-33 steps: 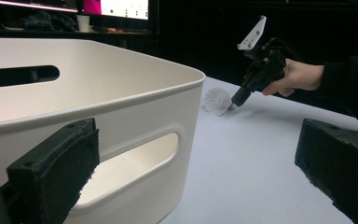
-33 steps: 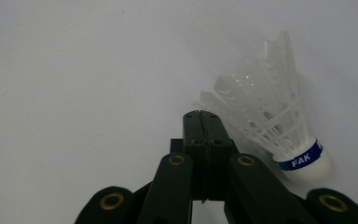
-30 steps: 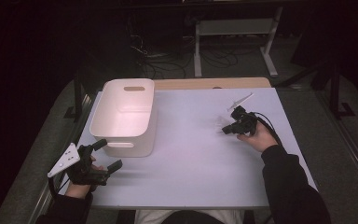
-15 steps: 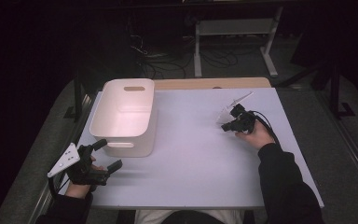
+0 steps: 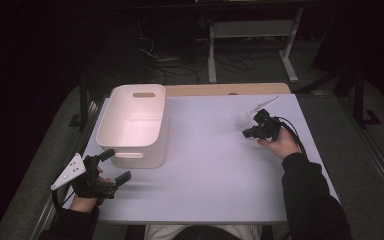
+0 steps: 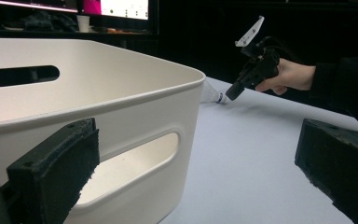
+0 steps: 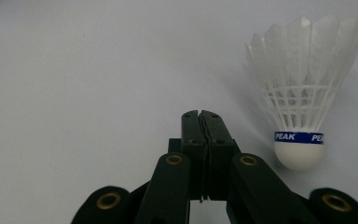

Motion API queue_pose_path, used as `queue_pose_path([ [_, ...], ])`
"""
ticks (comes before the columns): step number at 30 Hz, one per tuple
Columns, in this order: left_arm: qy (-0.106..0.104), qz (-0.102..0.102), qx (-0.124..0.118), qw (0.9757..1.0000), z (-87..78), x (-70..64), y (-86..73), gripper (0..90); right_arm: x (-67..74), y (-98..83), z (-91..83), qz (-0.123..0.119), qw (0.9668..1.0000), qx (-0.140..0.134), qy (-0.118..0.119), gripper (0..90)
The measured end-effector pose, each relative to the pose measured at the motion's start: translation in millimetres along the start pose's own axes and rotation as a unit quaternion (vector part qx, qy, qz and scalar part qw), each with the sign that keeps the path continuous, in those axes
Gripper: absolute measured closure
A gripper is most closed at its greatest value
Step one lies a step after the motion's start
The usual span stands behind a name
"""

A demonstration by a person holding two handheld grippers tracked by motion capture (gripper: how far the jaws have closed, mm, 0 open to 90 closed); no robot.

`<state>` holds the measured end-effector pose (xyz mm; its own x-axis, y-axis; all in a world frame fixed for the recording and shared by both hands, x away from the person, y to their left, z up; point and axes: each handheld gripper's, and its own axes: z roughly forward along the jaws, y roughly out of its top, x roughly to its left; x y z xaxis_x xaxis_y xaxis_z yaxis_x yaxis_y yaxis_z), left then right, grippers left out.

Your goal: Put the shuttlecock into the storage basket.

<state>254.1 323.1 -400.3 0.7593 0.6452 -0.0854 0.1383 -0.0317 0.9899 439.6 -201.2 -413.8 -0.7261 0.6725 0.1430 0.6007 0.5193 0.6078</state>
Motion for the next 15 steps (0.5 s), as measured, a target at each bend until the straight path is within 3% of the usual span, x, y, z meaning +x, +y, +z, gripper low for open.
queue_pose_path([
  [15, 0.000, 0.000, 0.000, 1.0000, 0.1, -0.1, 0.0, 0.0, -6.7, 4.0, -19.1, 0.002, 0.9998, -0.018, -0.009, 85.5],
])
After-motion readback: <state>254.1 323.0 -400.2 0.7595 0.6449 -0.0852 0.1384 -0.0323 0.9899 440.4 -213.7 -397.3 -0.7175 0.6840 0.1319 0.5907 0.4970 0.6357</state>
